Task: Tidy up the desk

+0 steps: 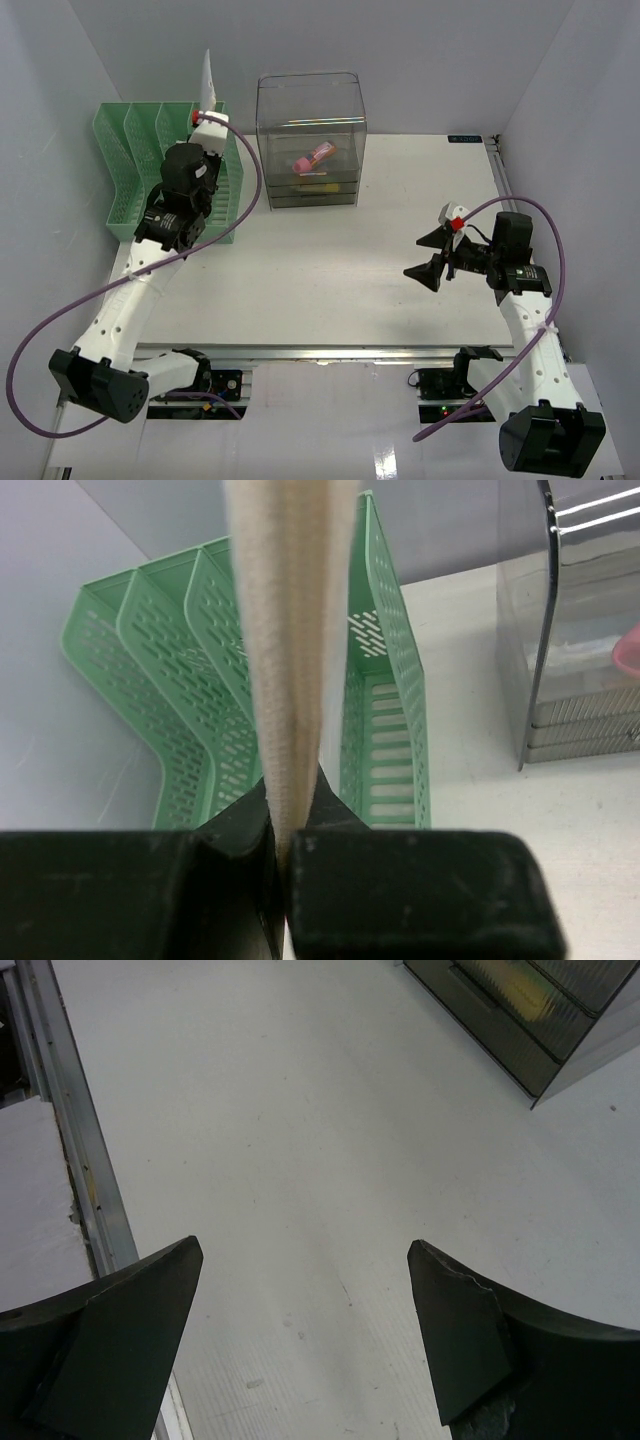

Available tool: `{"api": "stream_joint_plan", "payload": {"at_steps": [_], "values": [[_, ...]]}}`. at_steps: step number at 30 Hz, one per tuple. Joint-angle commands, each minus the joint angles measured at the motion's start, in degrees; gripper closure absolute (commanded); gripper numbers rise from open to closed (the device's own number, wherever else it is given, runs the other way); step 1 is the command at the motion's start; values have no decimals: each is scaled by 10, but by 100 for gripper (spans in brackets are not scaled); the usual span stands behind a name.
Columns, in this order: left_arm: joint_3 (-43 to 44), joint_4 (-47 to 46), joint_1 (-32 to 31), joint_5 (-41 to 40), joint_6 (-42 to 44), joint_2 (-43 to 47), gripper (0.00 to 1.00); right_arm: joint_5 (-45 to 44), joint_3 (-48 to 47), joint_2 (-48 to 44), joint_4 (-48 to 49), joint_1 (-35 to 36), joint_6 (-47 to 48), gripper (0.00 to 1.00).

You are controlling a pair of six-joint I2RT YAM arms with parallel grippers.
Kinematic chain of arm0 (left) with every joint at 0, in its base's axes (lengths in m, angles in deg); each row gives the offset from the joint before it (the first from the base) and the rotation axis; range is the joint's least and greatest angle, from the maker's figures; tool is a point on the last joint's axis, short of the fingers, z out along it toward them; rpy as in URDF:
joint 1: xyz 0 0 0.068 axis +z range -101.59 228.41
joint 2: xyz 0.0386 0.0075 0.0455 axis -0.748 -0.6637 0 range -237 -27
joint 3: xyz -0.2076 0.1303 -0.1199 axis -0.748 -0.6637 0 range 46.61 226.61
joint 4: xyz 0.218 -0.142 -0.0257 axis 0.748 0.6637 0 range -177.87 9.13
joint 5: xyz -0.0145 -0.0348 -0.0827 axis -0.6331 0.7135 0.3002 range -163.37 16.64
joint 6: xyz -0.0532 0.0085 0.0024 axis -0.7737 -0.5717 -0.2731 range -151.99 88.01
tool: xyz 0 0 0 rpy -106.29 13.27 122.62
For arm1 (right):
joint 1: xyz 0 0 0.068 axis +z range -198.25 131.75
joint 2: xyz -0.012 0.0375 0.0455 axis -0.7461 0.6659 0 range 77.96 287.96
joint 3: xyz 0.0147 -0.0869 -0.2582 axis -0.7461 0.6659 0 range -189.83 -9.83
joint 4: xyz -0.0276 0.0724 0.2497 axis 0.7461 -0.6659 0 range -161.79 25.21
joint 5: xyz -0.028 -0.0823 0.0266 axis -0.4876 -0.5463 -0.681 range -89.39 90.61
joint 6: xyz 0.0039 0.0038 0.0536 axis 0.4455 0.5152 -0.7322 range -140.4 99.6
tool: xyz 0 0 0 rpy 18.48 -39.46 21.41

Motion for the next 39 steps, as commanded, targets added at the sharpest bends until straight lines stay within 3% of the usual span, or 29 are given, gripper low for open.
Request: {"api": "stream_joint_plan", "payload": {"at_steps": [1,17,24,34,39], "values": [[18,-84,48,76,-46,-23,100,15,4,-14,15,-6,4,10],[10,-137,157,267,-211,-63,100,7,9,-21,15,-13,5,10],[62,-138,157,232,-202,-33,100,11,8,-13,15,-13,5,10],[-65,-268,175,154,-150,26,100,9,9,-11,15,-13,6,10],[-85,-300,190,263,-166,35,100,12,9,-8,15,-13,6,10]]}}
